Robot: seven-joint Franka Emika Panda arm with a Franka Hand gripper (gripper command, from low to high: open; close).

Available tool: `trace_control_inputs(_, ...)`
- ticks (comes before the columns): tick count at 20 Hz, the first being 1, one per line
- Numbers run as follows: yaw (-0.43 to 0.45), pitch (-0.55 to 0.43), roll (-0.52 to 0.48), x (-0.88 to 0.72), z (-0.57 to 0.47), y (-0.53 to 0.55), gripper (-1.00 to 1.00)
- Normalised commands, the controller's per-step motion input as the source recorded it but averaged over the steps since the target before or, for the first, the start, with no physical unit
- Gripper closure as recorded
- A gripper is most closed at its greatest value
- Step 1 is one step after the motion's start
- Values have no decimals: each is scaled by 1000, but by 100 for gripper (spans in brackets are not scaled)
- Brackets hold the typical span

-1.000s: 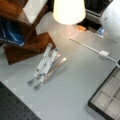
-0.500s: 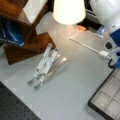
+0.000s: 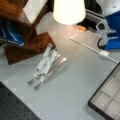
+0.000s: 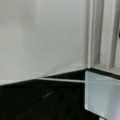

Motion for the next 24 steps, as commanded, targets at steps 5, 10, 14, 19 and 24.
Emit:
trace_control_inputs(5, 179, 114, -363, -156, -75, -378, -100)
trace_control_inputs(10, 120, 54, -460, -194, -69, -202, -100)
trace_control_inputs(14, 41, -16, -612, -235, -76, -99, -100)
trace_control_inputs(19, 45, 11, -482, -299, -46, -47, -100)
trace_control_inputs(24, 25, -44, -391, -291, -116, -114, -100)
